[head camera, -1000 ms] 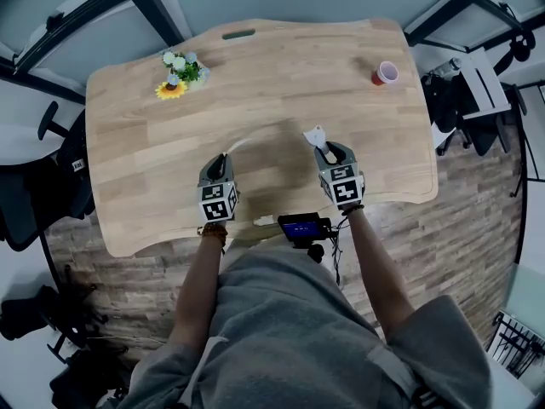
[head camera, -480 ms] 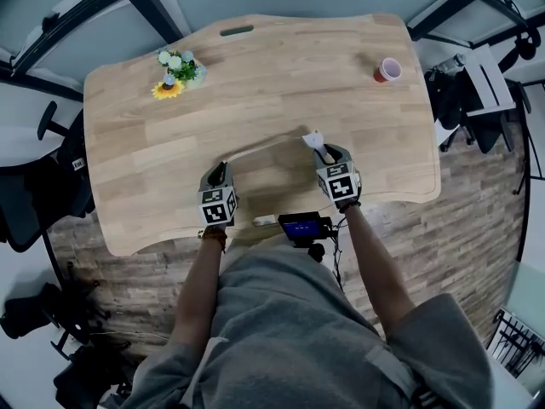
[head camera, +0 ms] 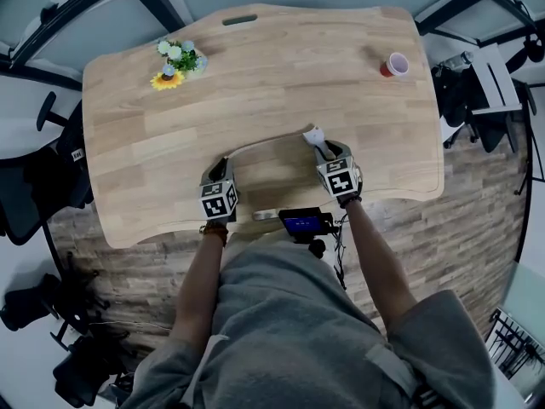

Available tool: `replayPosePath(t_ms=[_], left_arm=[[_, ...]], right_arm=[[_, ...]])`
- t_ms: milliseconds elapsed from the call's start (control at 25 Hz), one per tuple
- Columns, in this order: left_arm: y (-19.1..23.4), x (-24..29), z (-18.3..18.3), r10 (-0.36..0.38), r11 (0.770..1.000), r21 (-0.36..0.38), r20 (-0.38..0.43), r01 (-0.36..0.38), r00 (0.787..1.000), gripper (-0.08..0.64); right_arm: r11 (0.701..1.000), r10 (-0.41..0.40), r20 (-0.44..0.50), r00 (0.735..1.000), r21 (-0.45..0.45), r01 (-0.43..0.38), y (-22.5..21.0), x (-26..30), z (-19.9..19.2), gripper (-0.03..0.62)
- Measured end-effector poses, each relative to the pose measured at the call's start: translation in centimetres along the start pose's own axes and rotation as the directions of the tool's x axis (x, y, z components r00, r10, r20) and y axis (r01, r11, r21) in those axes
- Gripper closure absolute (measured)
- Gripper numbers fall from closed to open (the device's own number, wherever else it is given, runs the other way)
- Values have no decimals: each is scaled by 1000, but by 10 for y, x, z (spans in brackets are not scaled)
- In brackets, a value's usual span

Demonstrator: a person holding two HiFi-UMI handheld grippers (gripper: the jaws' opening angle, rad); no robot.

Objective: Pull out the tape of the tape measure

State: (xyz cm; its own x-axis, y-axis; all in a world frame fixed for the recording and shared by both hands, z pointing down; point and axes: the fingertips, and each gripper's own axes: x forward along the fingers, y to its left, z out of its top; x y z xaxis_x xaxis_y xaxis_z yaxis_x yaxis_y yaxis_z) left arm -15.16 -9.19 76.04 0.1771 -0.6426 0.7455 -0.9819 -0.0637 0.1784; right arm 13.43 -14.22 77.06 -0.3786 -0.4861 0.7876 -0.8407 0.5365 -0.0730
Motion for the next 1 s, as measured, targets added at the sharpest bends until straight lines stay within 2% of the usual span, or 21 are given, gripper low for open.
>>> replayPosePath(t_ms=[280, 560, 760, 1000], left_arm=[[3, 2, -15, 7, 1000, -13, -39, -8, 999, 522], [3, 2, -18, 4, 1000, -16, -51, -5, 999, 520], [0, 2, -17, -21, 1000, -22, -60, 20, 998, 520], [3, -7, -17, -39, 998, -43, -48, 37, 998, 500]], right_arm=[[1000, 6, -4, 1000, -9, -6, 2, 5, 0, 459], [1000, 5, -65, 998, -21, -6, 6, 7, -13, 456], [1000, 24, -77, 997, -15, -25, 4, 9, -14, 454], [1000, 4, -64, 998, -25, -6, 6, 5, -14, 451]])
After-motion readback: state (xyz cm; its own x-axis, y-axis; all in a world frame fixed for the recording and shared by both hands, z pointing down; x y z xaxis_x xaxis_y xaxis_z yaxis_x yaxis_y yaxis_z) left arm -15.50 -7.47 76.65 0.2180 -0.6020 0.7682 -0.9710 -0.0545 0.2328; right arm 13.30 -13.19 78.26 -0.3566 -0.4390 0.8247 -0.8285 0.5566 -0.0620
